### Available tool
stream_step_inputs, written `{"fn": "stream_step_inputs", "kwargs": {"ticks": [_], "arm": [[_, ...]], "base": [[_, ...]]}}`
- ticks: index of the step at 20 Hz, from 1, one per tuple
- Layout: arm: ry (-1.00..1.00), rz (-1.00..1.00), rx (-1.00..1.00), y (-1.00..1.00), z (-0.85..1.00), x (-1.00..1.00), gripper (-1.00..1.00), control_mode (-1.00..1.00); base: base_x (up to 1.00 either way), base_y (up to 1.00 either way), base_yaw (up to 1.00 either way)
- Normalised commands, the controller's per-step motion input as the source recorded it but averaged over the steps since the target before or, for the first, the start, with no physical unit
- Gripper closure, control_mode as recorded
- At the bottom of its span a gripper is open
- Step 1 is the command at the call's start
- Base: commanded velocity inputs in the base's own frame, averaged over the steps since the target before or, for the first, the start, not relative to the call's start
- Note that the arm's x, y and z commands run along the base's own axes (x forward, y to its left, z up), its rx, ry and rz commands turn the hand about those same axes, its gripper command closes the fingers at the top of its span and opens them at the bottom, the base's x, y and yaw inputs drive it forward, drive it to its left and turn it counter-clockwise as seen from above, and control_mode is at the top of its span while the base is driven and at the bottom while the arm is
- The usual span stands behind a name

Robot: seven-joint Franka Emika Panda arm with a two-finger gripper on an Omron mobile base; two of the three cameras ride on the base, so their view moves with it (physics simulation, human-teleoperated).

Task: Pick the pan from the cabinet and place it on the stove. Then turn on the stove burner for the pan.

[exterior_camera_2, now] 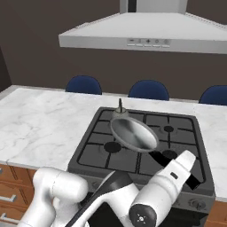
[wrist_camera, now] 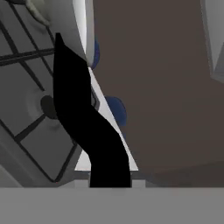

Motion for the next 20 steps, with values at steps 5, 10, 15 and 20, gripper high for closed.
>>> {"fn": "stream_step_inputs", "kwargs": {"ticks": [5, 10, 15, 20], "arm": [[-0.03, 0.03, -0.15, -0.33, -0.32, 0.15, 1.0, -1.0], [0.0, 0.0, -0.19, -0.2, -0.42, 0.26, 1.0, -1.0], [0.0, 0.0, -0.19, -0.21, -0.48, 0.3, 1.0, -1.0], [0.0, 0.0, -0.16, -0.25, -0.45, 0.33, 1.0, -1.0]], "base": [[0.0, 0.0, 0.0], [0.0, 0.0, 0.0], [0.0, 0.0, 0.0], [0.0, 0.0, 0.0]]}}
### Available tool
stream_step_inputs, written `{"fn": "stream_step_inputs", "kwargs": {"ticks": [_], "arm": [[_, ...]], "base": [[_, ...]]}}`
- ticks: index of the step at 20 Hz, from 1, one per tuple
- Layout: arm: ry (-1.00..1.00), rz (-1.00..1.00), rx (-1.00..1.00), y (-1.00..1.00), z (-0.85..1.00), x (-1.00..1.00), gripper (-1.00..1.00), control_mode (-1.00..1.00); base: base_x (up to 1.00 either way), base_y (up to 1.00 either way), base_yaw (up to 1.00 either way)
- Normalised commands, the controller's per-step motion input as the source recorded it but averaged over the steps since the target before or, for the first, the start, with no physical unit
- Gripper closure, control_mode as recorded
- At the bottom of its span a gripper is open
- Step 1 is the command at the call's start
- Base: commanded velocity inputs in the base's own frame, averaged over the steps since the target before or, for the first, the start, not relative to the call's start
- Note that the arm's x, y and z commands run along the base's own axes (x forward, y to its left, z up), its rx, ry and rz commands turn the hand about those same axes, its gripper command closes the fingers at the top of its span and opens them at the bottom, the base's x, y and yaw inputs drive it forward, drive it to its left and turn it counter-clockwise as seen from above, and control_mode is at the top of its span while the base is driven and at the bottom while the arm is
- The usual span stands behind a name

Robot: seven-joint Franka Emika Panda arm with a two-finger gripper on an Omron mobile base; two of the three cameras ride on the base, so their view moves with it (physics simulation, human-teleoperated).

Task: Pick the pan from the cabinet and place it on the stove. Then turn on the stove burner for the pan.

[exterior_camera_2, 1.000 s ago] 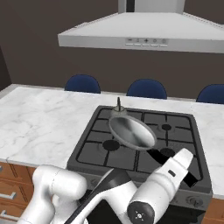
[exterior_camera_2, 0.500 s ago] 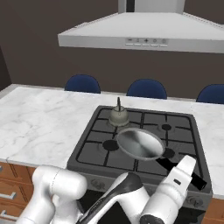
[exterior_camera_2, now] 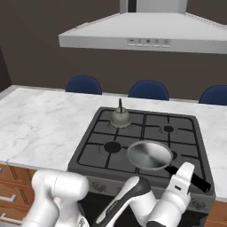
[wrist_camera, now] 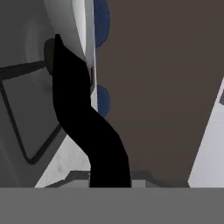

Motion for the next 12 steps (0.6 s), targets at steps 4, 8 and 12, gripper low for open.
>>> {"fn": "stream_step_inputs", "kwargs": {"ticks": [4, 8, 12], "arm": [[0.0, 0.0, -0.1, -0.39, -0.4, 0.41, 1.0, -1.0], [0.0, 0.0, -0.05, -0.47, -0.18, 0.42, 1.0, -1.0], [0.0, 0.0, -0.03, -0.47, -0.14, 0.44, 1.0, -1.0]], "base": [[0.0, 0.0, 0.0], [0.0, 0.0, 0.0], [0.0, 0.0, 0.0]]}}
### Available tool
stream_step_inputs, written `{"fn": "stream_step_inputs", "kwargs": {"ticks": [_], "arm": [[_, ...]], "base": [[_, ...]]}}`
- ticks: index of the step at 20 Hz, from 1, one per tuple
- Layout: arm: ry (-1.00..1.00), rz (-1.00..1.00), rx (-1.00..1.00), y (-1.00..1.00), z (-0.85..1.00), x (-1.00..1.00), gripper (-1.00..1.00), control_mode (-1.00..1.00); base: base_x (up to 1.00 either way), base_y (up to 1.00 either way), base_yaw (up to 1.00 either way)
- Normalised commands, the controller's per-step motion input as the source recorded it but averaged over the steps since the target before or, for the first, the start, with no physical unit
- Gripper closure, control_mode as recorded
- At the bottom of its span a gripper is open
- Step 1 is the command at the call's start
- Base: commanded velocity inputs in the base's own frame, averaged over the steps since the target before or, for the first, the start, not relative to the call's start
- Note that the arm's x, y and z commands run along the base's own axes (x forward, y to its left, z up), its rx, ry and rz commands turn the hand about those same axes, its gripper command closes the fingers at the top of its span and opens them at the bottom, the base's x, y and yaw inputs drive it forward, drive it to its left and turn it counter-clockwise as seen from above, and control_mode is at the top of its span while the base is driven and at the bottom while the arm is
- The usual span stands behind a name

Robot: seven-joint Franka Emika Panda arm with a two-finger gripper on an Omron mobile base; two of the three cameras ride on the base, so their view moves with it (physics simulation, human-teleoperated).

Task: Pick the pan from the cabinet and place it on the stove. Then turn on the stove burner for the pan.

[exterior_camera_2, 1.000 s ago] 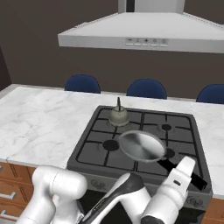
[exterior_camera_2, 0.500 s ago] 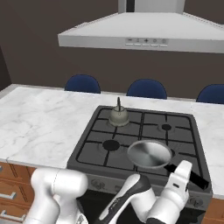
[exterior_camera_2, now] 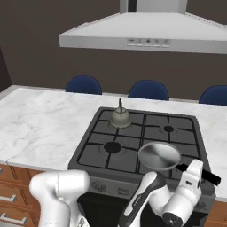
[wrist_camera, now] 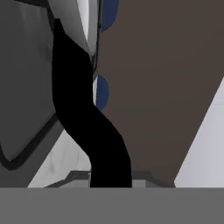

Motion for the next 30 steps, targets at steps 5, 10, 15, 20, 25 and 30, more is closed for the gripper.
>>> {"fn": "stream_step_inputs", "kwargs": {"ticks": [5, 10, 15, 20, 25, 30], "arm": [[0.0, 0.0, -0.01, -0.37, -0.3, 0.4, 1.0, -1.0], [0.0, 0.0, 0.0, -0.42, -0.27, 0.32, 1.0, -1.0], [0.0, -0.03, 0.0, -0.5, -0.11, 0.12, 1.0, -1.0], [0.0, -0.08, 0.0, -0.27, -0.07, 0.17, 1.0, -1.0], [0.0, -0.08, 0.0, 0.0, -0.13, 0.16, 1.0, -1.0], [-0.01, -0.08, 0.0, 0.01, -0.01, 0.19, 1.0, -1.0]], "base": [[0.0, 0.0, 0.0], [0.0, 0.0, 0.0], [0.0, 0.0, 0.0], [0.0, 0.0, 0.0], [0.0, 0.0, 0.0], [0.0, 0.0, 0.0]]}}
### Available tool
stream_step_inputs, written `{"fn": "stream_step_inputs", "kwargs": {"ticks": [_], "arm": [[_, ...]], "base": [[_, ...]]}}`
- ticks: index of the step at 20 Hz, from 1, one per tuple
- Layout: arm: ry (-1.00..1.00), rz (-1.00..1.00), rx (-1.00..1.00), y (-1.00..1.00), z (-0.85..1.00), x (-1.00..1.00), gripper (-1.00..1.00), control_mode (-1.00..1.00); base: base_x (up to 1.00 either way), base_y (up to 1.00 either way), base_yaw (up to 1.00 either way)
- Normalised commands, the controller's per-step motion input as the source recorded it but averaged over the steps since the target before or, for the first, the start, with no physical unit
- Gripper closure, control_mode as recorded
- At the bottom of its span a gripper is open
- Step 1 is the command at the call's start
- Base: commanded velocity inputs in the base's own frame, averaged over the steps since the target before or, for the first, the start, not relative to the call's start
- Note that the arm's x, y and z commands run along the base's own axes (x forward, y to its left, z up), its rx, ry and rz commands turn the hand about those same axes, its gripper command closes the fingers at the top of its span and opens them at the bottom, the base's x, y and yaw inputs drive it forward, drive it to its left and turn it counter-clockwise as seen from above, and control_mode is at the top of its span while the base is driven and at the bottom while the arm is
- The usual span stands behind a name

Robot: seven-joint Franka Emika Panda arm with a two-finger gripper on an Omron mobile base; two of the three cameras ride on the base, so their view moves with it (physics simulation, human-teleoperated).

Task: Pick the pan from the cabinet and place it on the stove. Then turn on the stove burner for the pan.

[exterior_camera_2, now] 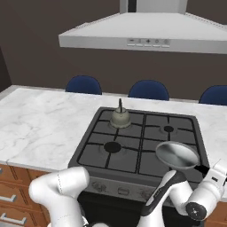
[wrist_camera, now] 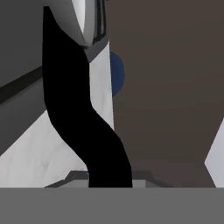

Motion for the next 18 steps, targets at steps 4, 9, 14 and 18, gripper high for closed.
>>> {"fn": "stream_step_inputs", "kwargs": {"ticks": [4, 9, 14, 18], "arm": [[-0.02, -0.05, -0.04, 0.12, 0.0, 0.21, 1.0, -1.0], [-0.02, 0.0, -0.05, 0.24, 0.0, 0.17, 1.0, -1.0], [-0.05, 0.0, -0.05, 0.3, 0.0, 0.2, 1.0, -1.0], [-0.05, 0.0, -0.01, 0.29, 0.0, 0.27, 1.0, -1.0]], "base": [[0.0, 0.0, 0.0], [0.0, 0.0, 0.0], [0.0, 0.0, 0.0], [0.0, 0.0, 0.0]]}}
